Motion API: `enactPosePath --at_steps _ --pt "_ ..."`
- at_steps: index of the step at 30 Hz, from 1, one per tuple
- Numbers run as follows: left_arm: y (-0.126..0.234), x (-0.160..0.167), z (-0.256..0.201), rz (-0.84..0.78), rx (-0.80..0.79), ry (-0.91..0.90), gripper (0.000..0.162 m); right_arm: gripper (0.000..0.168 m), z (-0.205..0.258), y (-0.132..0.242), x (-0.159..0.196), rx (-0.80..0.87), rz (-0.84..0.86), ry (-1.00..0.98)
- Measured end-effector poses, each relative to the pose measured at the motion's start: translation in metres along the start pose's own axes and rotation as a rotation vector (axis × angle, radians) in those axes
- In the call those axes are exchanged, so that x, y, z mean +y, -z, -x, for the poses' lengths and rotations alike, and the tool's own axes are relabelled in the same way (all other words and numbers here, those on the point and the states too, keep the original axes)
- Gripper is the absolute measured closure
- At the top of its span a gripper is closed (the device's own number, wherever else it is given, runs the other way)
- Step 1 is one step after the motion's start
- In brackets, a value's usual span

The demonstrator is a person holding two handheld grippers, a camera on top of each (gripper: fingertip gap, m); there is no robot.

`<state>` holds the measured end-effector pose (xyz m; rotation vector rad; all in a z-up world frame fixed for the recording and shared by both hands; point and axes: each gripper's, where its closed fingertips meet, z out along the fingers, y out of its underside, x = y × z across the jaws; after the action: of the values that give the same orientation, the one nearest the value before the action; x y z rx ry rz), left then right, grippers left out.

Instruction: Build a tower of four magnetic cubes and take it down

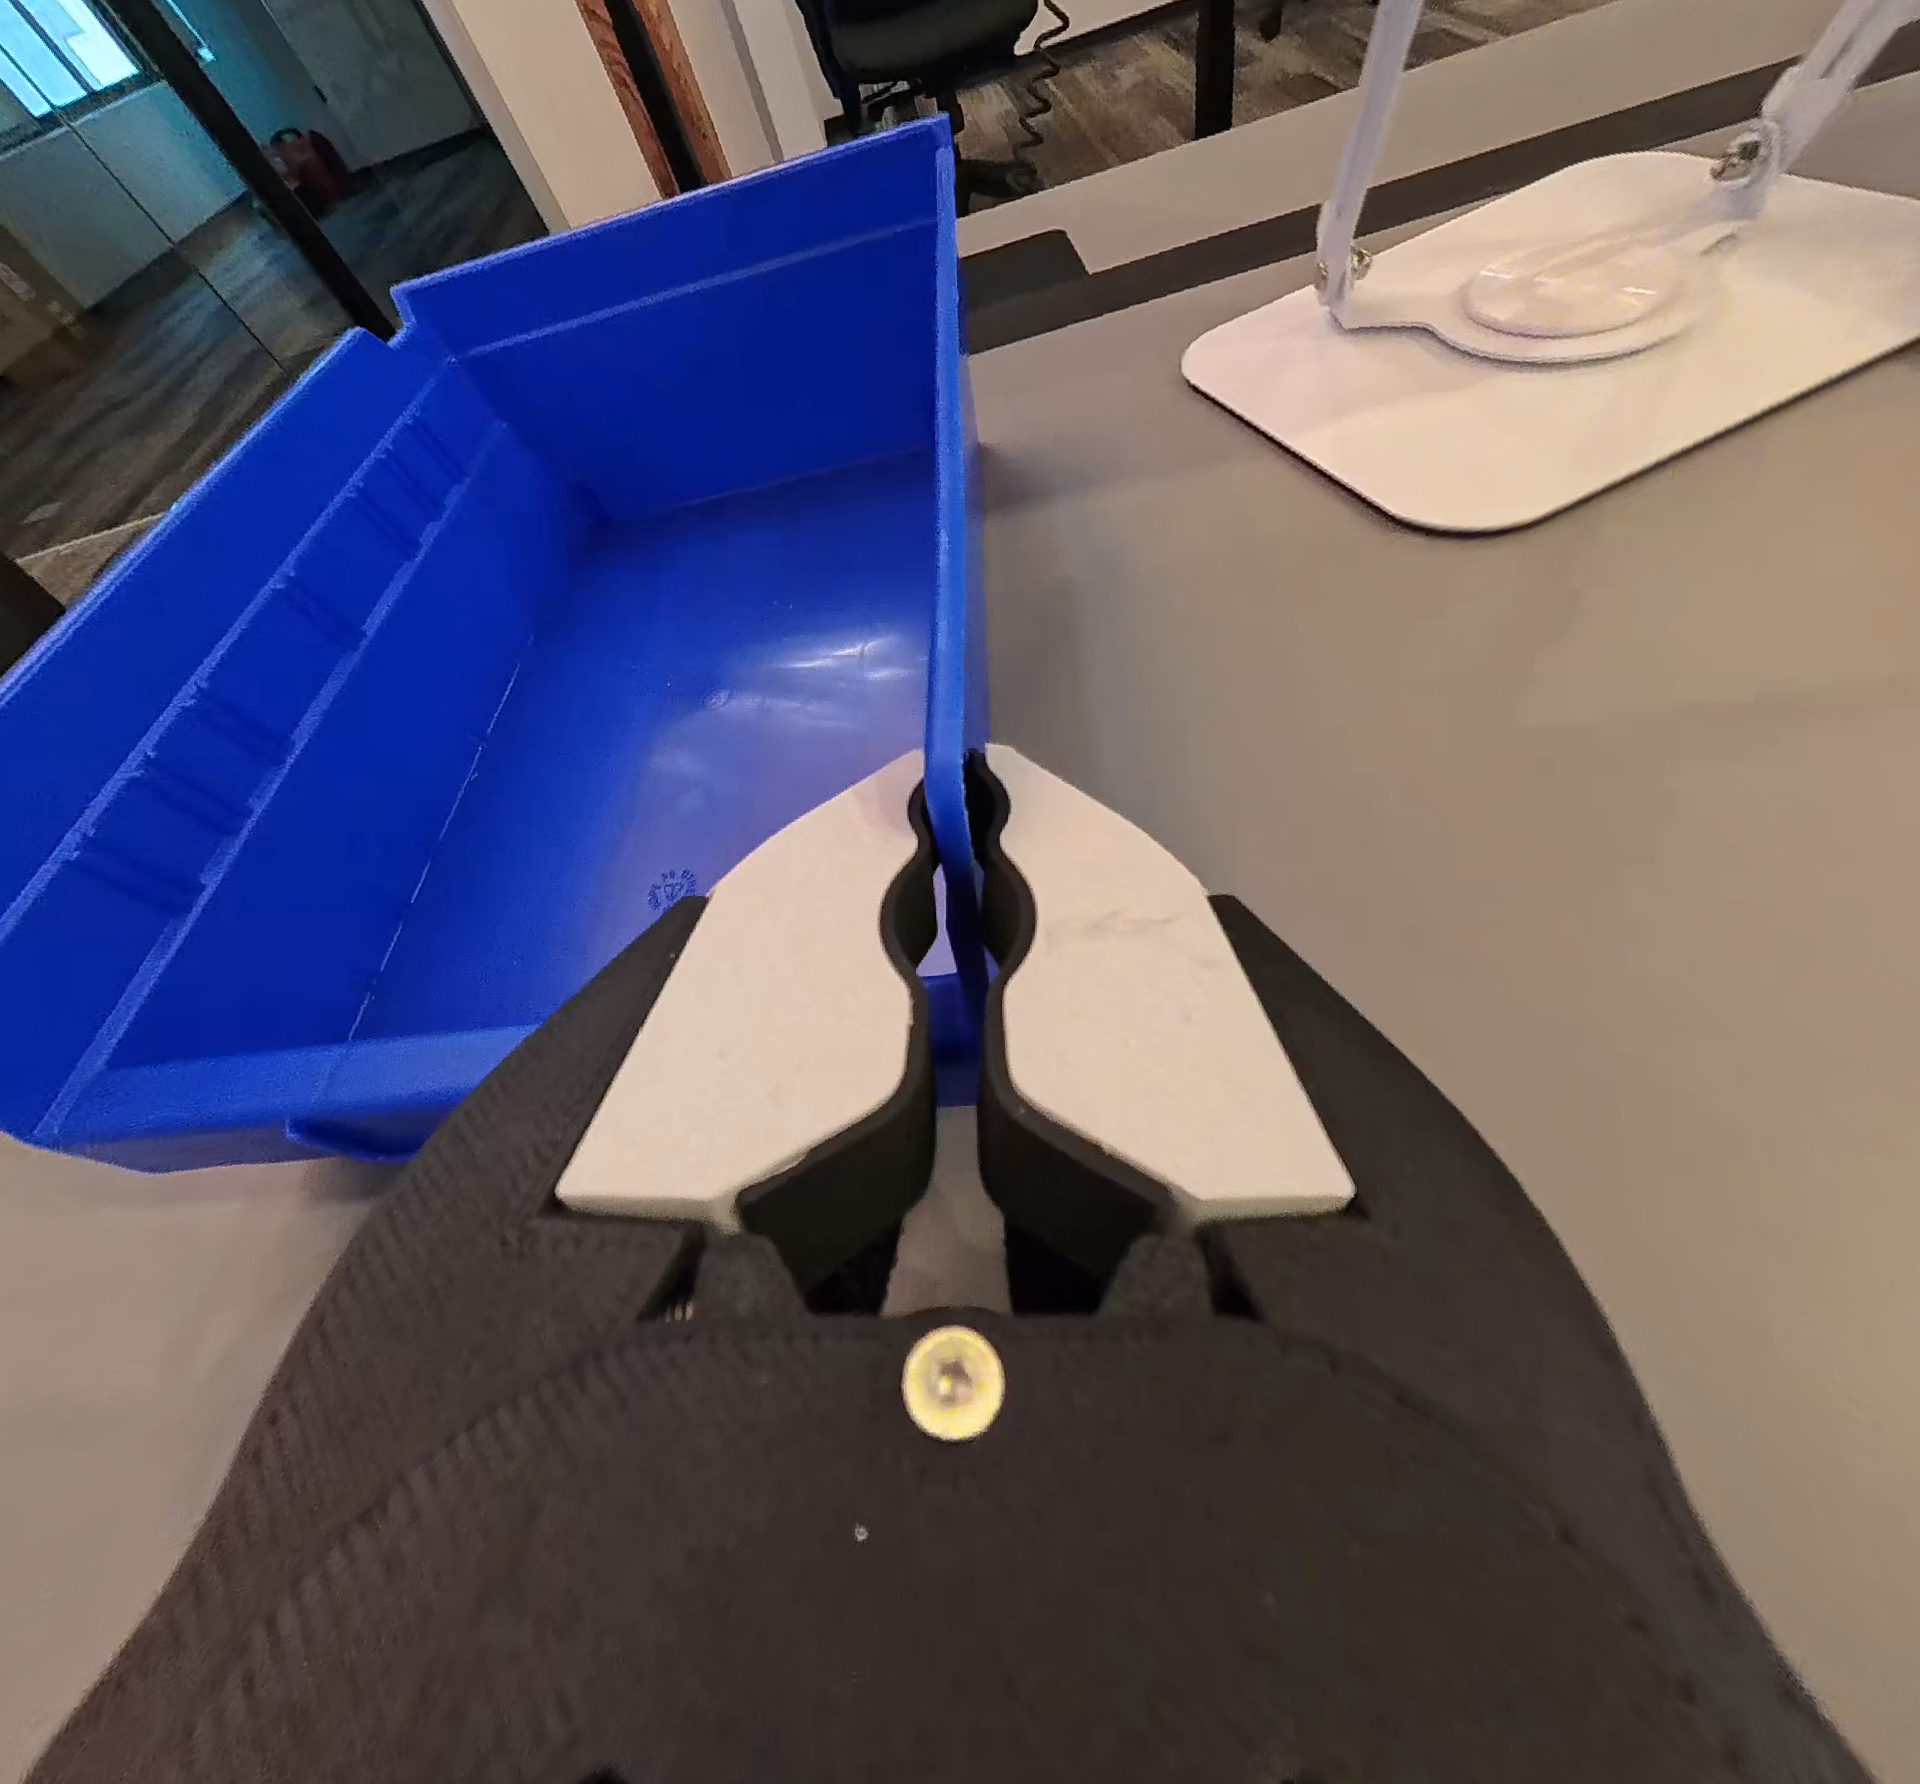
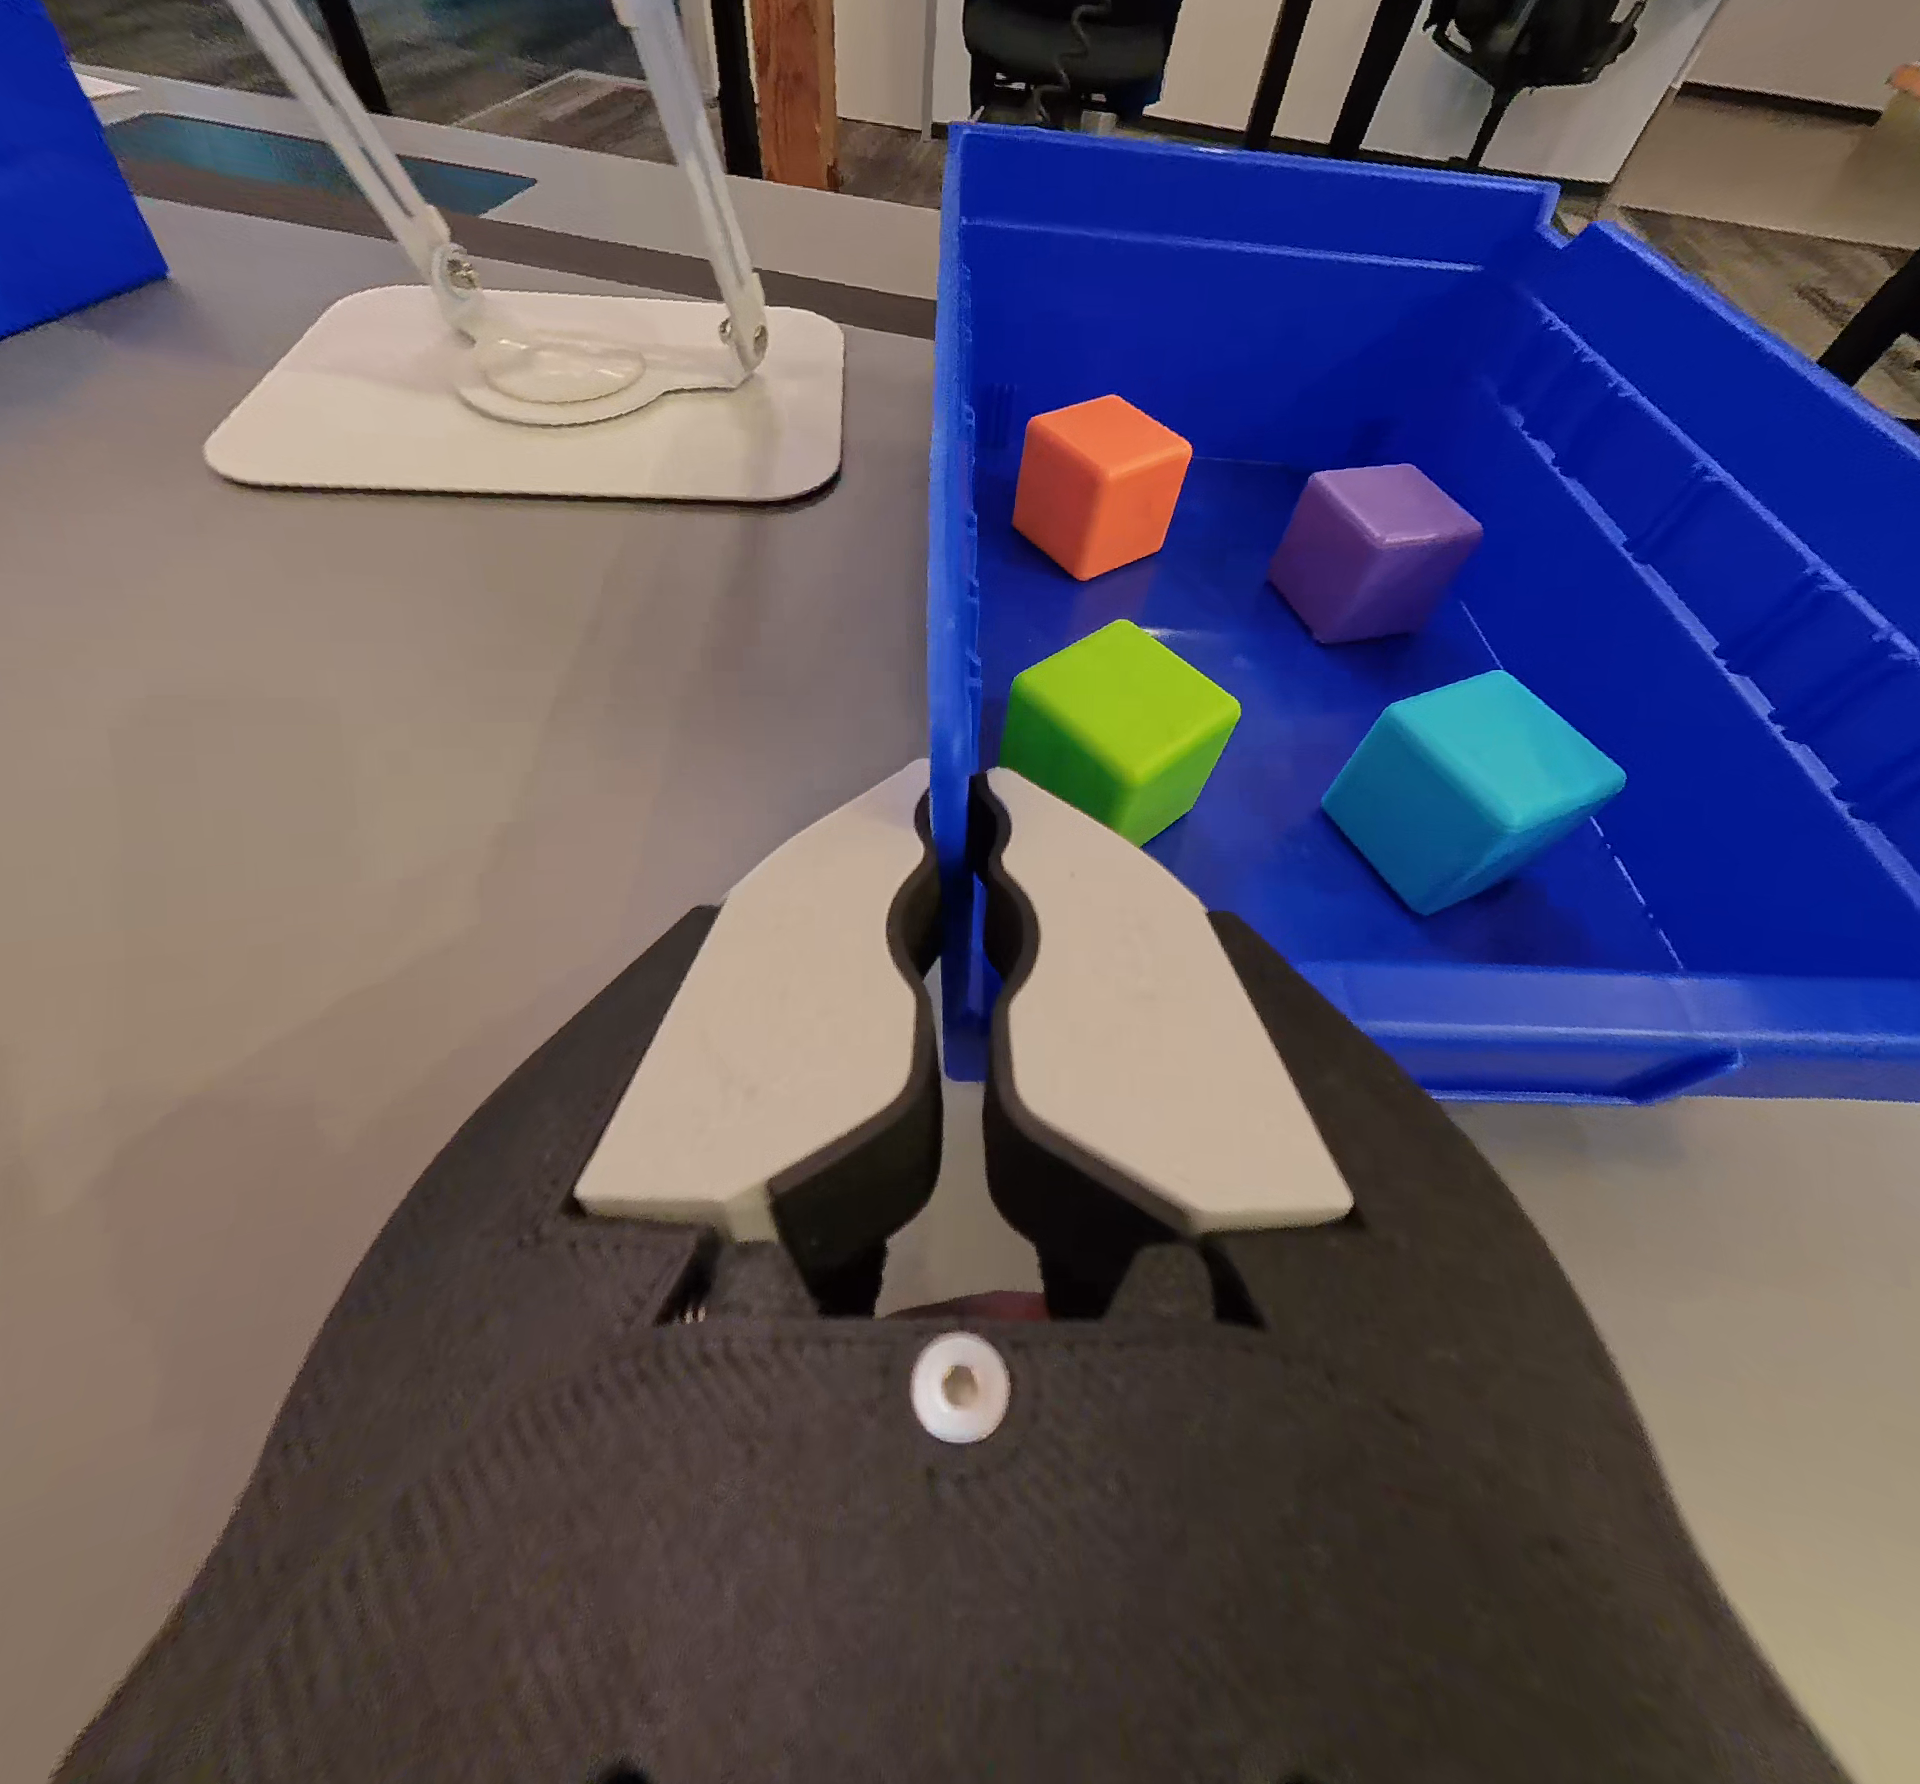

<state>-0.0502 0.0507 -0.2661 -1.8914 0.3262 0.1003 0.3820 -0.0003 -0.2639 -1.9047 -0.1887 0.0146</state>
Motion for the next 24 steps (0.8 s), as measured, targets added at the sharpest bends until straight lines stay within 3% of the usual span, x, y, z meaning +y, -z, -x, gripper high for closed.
enactPosePath --at_steps 16,24 --pt "0.071 0.022 0.002 -0.037 0.020 -0.005 0.159 0.166 0.042 0.069 0.021 -0.105 -0.008 0.036" --pt "0.086 0.026 0.004 -0.048 0.024 -0.005 0.159 0.166 0.065 0.092 0.027 -0.157 -0.013 0.059"
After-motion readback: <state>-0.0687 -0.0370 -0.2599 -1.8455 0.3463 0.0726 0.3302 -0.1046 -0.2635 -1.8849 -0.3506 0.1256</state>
